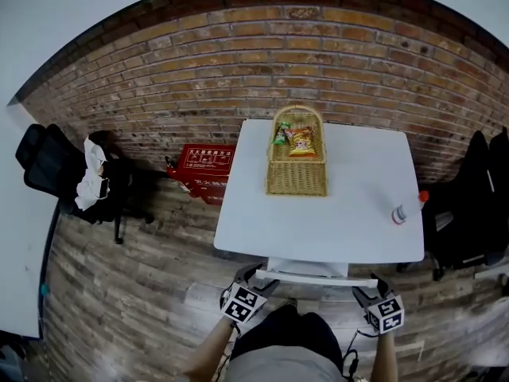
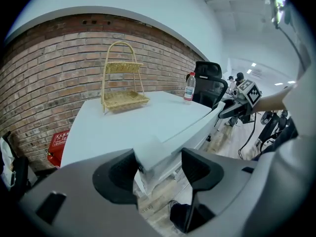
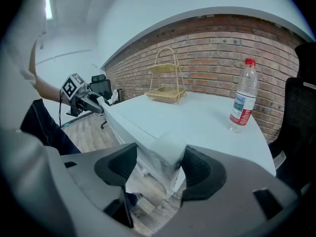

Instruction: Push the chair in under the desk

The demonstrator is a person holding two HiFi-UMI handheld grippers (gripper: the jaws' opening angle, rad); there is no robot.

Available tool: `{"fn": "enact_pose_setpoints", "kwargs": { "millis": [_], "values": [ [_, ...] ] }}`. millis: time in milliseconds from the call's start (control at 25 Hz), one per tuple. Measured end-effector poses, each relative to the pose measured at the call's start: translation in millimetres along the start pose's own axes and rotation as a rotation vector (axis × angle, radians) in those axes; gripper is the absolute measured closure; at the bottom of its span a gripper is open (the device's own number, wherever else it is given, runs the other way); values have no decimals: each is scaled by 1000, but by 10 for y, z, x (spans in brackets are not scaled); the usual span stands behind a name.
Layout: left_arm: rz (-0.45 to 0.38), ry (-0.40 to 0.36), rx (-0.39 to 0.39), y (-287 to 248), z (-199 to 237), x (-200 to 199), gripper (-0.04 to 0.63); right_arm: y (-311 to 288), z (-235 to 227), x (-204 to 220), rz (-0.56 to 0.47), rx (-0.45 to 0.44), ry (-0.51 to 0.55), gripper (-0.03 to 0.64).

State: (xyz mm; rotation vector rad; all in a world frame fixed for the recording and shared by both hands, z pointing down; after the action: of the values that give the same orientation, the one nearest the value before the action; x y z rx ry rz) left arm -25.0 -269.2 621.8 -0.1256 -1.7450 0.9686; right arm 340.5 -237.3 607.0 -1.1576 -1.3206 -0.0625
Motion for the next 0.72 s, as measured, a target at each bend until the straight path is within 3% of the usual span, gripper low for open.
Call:
{"fn": "enact_pose_setpoints", "kwargs": {
  "millis": [720],
  "values": [
    [13,14,-23,-274,88,-249,310,-128,-364,-245,21,-28,3,327]
  ]
}}
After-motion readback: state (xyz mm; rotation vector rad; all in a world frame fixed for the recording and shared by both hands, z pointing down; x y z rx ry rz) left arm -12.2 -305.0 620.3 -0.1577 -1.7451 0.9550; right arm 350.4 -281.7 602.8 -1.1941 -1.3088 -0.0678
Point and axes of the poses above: the fingertips, and each gripper's own axes: y backward along the fingers, z to its left, x out of its underside, the point moved 9 cm from there along y, backward along the fingers, and after that the axes turned 13 degrees about -x, right-handed, at the moved point
